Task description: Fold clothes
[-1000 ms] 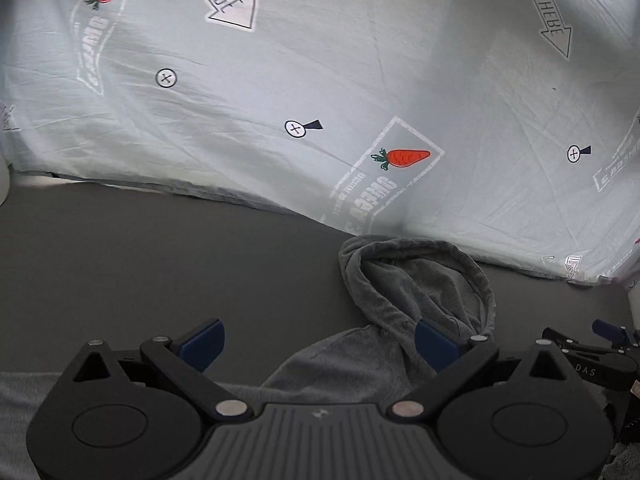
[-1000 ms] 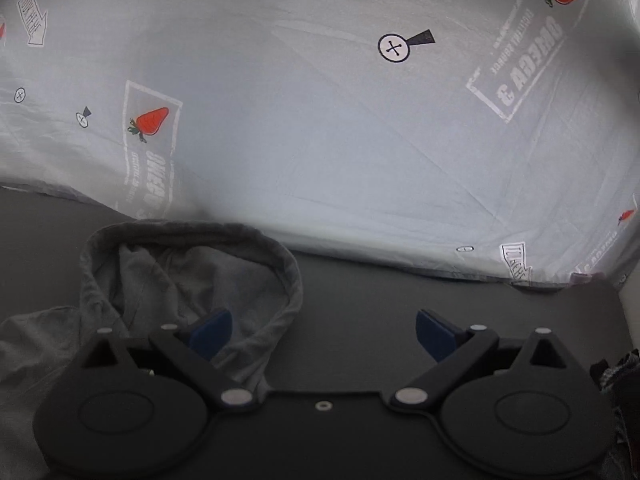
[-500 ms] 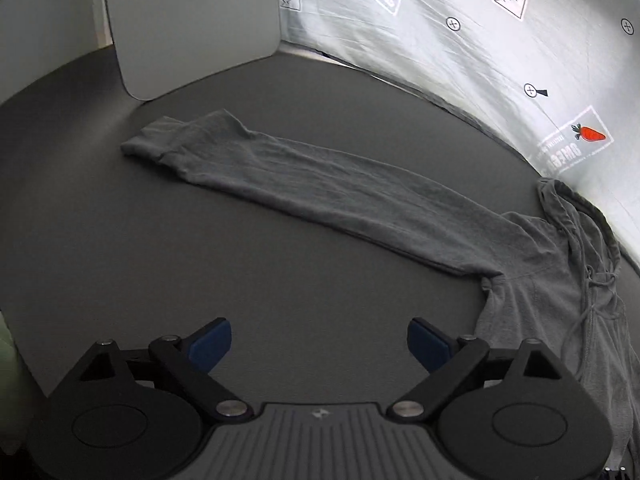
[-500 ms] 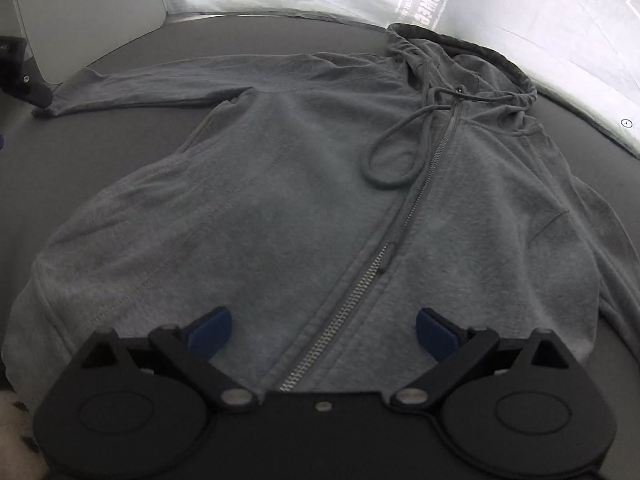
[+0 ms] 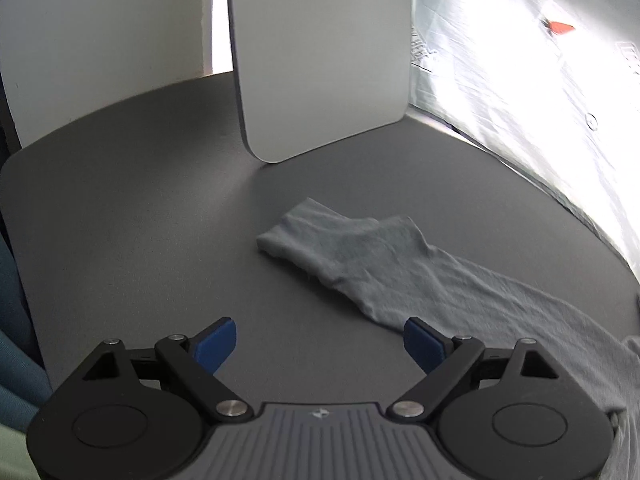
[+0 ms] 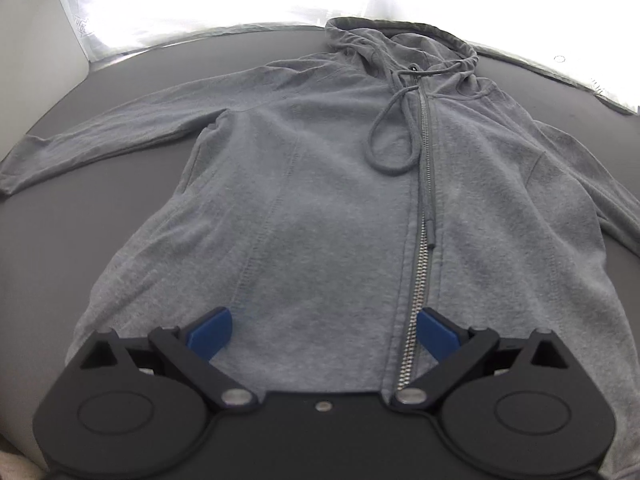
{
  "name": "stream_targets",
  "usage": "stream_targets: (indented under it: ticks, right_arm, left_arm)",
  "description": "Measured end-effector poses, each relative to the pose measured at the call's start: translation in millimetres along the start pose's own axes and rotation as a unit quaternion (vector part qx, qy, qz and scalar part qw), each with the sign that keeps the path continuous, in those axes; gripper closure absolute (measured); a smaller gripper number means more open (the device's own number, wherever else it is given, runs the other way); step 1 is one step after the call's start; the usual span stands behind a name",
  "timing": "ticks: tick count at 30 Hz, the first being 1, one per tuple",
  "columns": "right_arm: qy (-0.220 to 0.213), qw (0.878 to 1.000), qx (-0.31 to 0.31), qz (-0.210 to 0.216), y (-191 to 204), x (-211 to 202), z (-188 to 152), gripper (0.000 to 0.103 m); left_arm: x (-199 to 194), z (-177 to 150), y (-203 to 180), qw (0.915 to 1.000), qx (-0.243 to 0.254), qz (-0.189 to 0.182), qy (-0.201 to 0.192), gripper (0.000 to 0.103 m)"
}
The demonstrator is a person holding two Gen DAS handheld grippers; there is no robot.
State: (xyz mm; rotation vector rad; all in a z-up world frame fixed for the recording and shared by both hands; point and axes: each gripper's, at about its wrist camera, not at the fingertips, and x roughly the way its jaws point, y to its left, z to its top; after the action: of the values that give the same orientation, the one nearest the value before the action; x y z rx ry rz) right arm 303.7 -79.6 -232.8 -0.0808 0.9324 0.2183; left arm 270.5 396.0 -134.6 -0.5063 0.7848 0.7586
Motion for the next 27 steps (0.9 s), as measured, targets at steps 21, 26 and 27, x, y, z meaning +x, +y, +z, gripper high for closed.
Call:
stream_targets:
  ticks: [21,26,27]
  right_arm:
    - [0.030,0.981,0.139,-0.134,41.0,-7.4,1.0,0.002]
    - [0.023,0.985,0.114,-0.126,50.7,-7.3,8.8,0.002]
    - [0.025,0.986,0.113,-0.124,50.0,-5.6,7.9,0.002]
  left_arm:
    - [91.8,54.8,34.8,0.9881,-0.134,-0.034,0.068,0.098]
    - [19.5,42.6,60.5,0.9917,-0.117,-0.051,0.012,0.098]
    - [16.5,34.7,59.8,0.9936,-0.102,-0.046,0.012,0.098]
